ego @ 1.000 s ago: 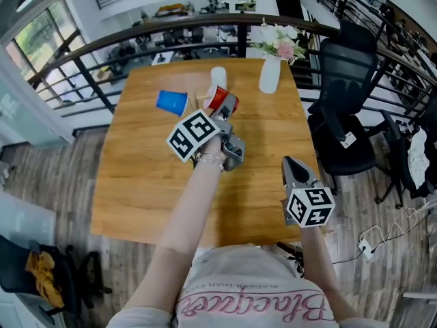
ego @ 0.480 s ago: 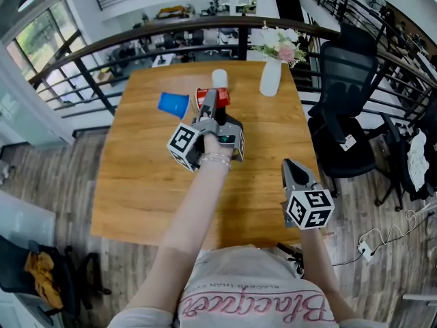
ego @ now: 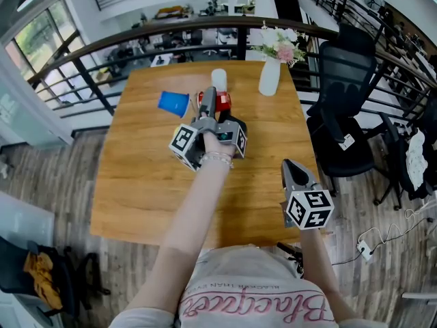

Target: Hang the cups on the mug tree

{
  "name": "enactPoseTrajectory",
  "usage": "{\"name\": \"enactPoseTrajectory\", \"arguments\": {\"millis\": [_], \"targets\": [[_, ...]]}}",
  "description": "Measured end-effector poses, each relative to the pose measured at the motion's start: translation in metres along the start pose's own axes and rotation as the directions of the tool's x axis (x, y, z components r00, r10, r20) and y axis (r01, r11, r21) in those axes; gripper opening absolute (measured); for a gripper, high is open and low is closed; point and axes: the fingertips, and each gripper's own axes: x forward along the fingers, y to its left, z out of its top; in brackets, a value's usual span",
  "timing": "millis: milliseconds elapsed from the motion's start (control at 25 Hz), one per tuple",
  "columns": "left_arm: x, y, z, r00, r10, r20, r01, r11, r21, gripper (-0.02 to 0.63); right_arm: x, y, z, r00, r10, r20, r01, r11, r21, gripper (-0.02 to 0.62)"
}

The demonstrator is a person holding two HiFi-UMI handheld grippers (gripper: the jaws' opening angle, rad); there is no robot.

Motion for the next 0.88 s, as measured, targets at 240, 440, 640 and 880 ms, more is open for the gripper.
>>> {"name": "enactPoseTrajectory", "arguments": {"millis": [240,440,640,880], "targets": [[-0.002,0.002,-0.006,0.998,0.029,-0.048,-0.028,1.000,0.006,0.470,-0.003,0.003,-0.003,1.000,-0.004,-0.008,0.004,1.000,-0.002,0.002],[-0.013,0.009,-0.010,0.991,0.077,-0.113,-0.072,0.996,0.054,0.533,-0.005,0.014,-0.009,1.000,-0.008,-0.019,0.008,1.000,-0.003,0.002],[-0.030,0.007,-0.023,0.957,0.156,-0.245,-0.074,0.946,0.314,0.571,-0.005,0.024,-0.014,0.999,-0.016,-0.036,0.016,1.000,-0.002,0.002],[-0.059,-0.008,-0.023,0.896,0.268,-0.353,-0.001,0.798,0.602,0.569,0.002,0.043,-0.017,0.999,-0.027,-0.029,0.027,0.999,0.020,0.002]]}}
